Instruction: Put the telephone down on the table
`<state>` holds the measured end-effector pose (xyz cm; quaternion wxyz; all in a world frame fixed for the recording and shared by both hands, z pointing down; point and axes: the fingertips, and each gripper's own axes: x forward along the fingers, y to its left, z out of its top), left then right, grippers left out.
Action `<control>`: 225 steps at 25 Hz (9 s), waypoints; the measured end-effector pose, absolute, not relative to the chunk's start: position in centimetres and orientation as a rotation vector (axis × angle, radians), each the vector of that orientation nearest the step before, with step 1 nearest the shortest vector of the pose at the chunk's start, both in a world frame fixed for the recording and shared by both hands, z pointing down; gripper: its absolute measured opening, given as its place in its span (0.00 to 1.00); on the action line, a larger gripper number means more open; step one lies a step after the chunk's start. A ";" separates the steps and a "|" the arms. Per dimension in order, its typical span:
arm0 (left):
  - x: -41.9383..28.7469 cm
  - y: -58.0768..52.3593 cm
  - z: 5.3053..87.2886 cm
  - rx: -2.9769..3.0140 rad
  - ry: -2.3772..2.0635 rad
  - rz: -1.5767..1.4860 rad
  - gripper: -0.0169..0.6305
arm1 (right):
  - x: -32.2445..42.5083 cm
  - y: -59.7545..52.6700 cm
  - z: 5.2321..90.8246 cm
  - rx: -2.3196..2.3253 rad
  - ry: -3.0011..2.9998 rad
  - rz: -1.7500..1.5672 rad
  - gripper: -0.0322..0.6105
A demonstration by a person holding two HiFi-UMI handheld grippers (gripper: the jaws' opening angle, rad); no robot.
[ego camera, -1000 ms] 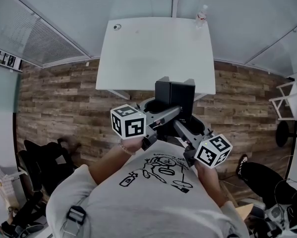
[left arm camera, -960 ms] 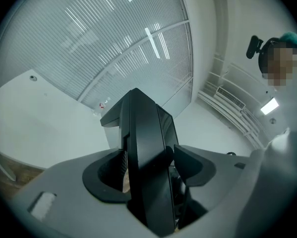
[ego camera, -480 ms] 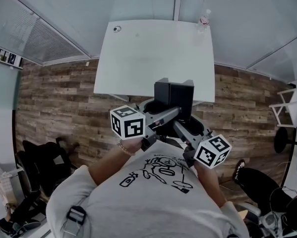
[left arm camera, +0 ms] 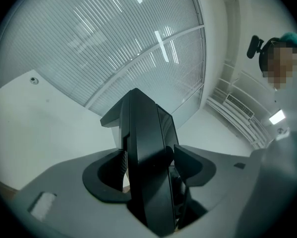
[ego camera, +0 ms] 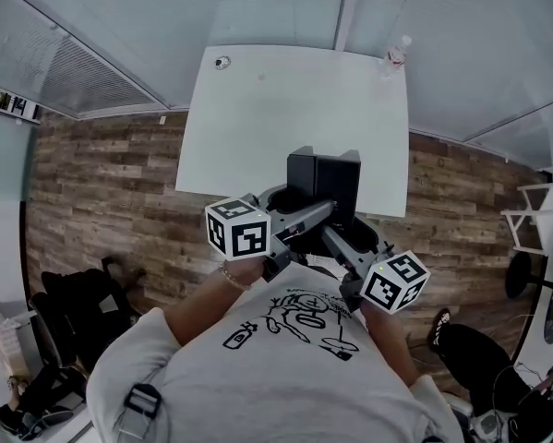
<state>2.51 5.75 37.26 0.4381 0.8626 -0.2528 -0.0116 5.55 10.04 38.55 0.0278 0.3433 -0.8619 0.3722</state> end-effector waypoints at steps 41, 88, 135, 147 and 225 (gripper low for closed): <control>3.1 -15.3 37.4 2.136 -0.617 -0.006 0.49 | 6.1 -10.9 38.7 1.071 -2.625 1.188 0.40; 4.8 -17.0 56.7 2.023 -0.492 0.116 0.49 | 7.3 -12.2 57.4 1.154 -2.399 1.403 0.40; 6.1 -23.9 67.5 2.082 -0.580 0.316 0.53 | 7.9 -19.2 69.0 1.101 -2.276 1.442 0.42; 4.7 -23.8 66.3 2.059 -0.787 0.431 0.54 | 13.4 -21.6 64.9 1.176 -2.241 1.204 0.42; 4.0 -15.4 29.0 2.595 -0.931 -0.049 0.25 | 14.5 -14.2 28.5 1.419 -2.542 0.155 0.21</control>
